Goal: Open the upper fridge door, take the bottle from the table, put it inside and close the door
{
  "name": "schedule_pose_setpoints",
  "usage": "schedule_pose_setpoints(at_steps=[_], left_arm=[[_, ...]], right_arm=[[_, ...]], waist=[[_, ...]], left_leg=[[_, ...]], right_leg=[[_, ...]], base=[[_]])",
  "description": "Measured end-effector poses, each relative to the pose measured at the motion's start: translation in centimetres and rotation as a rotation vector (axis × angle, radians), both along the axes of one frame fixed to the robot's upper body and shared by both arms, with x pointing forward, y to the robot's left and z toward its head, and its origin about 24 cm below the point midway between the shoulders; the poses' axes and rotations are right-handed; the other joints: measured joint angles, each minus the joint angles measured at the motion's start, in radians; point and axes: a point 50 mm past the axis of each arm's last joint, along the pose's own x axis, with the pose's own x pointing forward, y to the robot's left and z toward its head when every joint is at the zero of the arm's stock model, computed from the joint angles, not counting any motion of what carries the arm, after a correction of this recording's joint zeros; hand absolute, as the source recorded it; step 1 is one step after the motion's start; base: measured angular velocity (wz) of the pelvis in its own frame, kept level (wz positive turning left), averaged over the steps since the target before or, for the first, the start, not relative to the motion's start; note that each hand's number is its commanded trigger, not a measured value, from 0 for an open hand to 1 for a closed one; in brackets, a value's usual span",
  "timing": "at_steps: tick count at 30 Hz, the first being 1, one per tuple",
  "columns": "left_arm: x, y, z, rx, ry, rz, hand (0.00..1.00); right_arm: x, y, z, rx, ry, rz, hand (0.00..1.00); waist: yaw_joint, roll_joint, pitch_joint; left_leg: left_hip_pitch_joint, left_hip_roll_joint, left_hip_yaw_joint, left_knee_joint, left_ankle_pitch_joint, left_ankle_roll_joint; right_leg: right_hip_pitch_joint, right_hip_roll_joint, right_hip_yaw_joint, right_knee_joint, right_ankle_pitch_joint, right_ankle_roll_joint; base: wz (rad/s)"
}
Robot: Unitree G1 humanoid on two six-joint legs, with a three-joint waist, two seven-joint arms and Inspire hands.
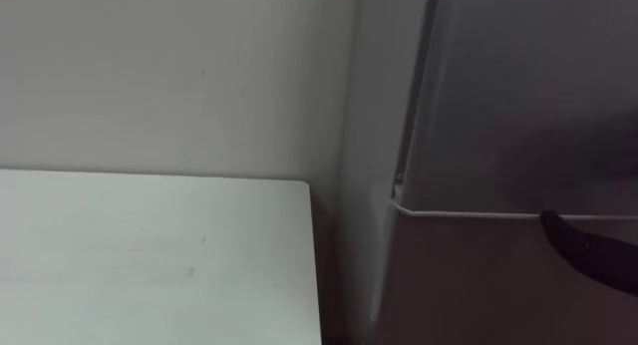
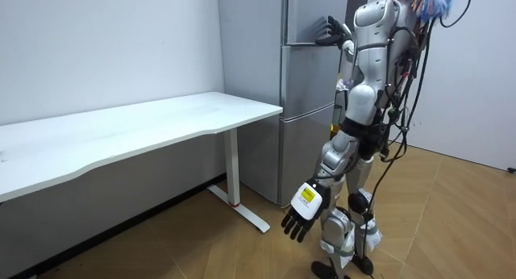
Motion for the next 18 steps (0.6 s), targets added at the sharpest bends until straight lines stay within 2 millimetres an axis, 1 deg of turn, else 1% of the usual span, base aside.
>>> schedule_pose_setpoints(at_steps=[8, 14, 18], left_arm=[[-0.4, 0.1, 0.1, 0.003, 0.013, -0.011, 0.00], [-0.2, 0.0, 0.1, -0.011, 0.019, -0.013, 0.00], [0.0, 0.1, 0.1, -0.011, 0.013, -0.016, 0.00]], right_arm=[[0.1, -0.6, -1.0, 0.004, 0.063, -0.003, 0.00], [0.2, -1.3, -2.0, -0.001, 0.117, -0.004, 0.00], [0.3, -1.5, -2.3, 0.000, 0.146, -0.008, 0.00]], waist=[[-0.001, 0.000, -0.0007], [-0.013, -0.001, -0.0014], [-0.017, -0.001, -0.0023]], left_leg=[[0.001, -0.001, -0.001, 0.001, 0.001, 0.001], [-0.001, -0.001, -0.003, 0.001, 0.001, 0.002], [-0.004, -0.002, -0.004, 0.003, 0.001, 0.002]], right_leg=[[0.006, 0.000, -0.001, -0.007, 0.002, 0.001], [0.008, 0.000, -0.002, -0.015, 0.006, 0.003], [0.006, 0.000, -0.001, -0.014, 0.007, 0.004]], base=[[0.01], [0.01], [0.00]])
